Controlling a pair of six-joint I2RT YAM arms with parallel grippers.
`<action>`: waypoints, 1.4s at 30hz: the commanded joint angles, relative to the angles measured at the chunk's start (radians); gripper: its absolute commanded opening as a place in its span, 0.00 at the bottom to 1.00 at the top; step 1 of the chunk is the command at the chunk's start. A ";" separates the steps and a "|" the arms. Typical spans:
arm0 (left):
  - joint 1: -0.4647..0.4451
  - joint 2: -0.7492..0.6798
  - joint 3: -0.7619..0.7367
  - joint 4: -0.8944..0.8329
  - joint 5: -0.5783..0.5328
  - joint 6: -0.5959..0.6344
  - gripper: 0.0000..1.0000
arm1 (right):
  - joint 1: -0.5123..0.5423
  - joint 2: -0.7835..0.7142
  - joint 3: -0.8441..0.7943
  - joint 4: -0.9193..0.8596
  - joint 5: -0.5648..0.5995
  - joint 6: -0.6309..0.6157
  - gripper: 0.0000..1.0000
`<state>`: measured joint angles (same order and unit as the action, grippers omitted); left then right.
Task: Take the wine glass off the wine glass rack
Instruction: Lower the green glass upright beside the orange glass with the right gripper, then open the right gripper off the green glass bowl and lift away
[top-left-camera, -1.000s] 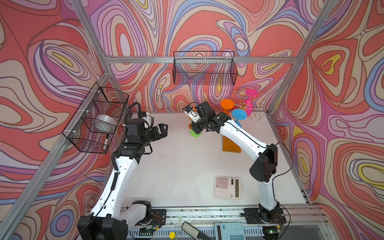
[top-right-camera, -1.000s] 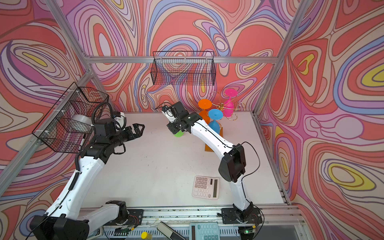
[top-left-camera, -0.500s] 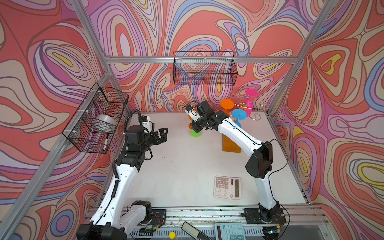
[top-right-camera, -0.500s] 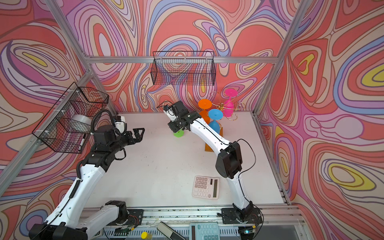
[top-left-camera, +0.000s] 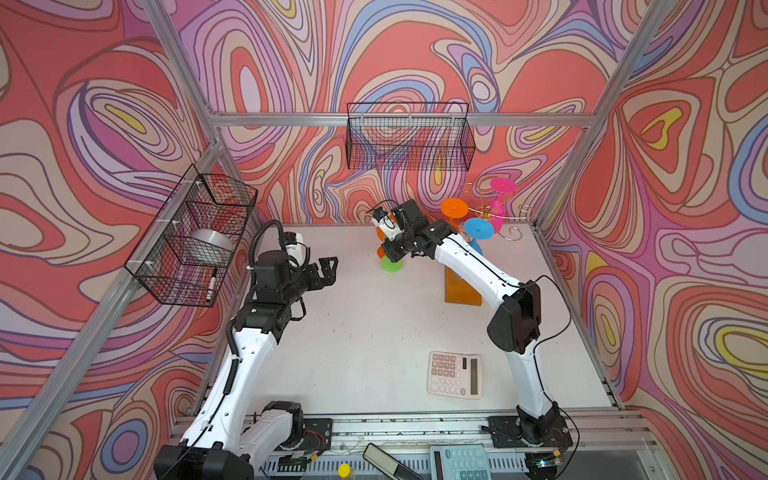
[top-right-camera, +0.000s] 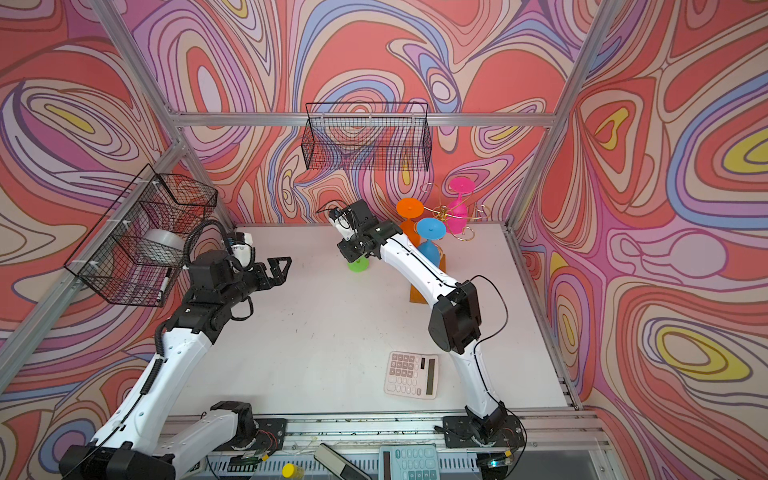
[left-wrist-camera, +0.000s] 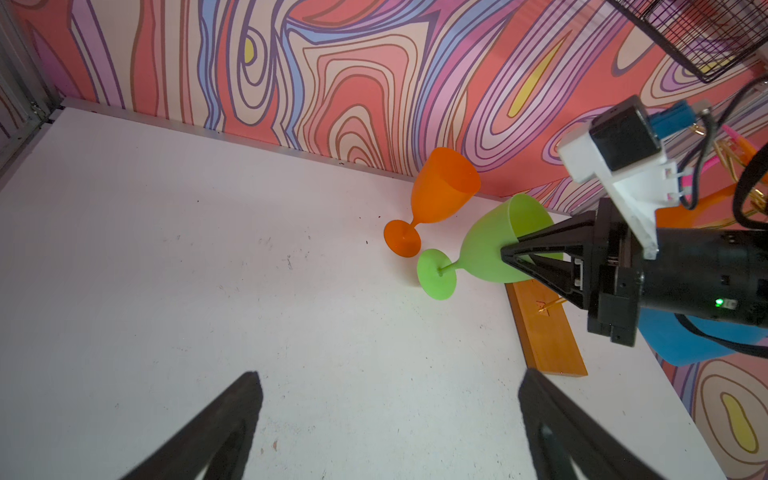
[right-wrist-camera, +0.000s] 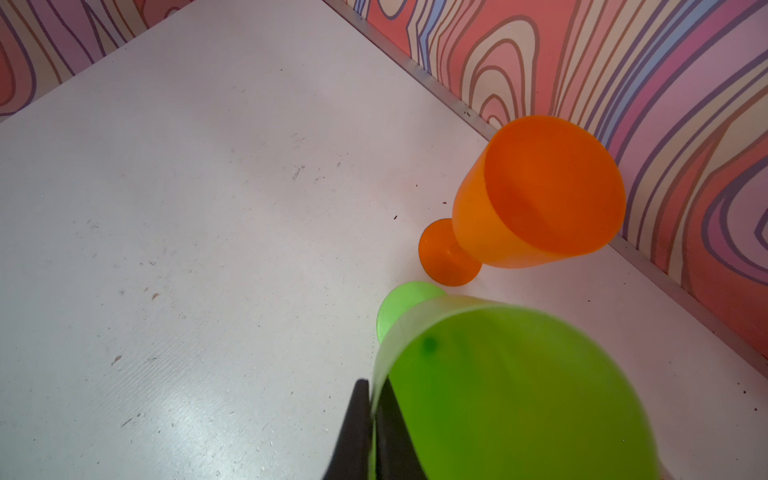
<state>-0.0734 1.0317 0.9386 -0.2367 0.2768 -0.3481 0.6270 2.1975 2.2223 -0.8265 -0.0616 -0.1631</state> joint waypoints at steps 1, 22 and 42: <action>-0.003 0.004 -0.006 0.033 0.023 0.004 0.96 | -0.004 0.029 0.035 -0.003 -0.023 0.010 0.00; -0.002 0.014 -0.007 0.042 0.040 -0.014 0.96 | 0.007 0.044 0.002 -0.030 -0.043 0.022 0.00; -0.002 0.016 -0.007 0.042 0.046 -0.020 0.96 | 0.027 0.104 0.039 -0.051 -0.036 0.043 0.00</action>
<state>-0.0731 1.0443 0.9386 -0.2188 0.3138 -0.3706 0.6495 2.2738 2.2349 -0.8684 -0.1013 -0.1287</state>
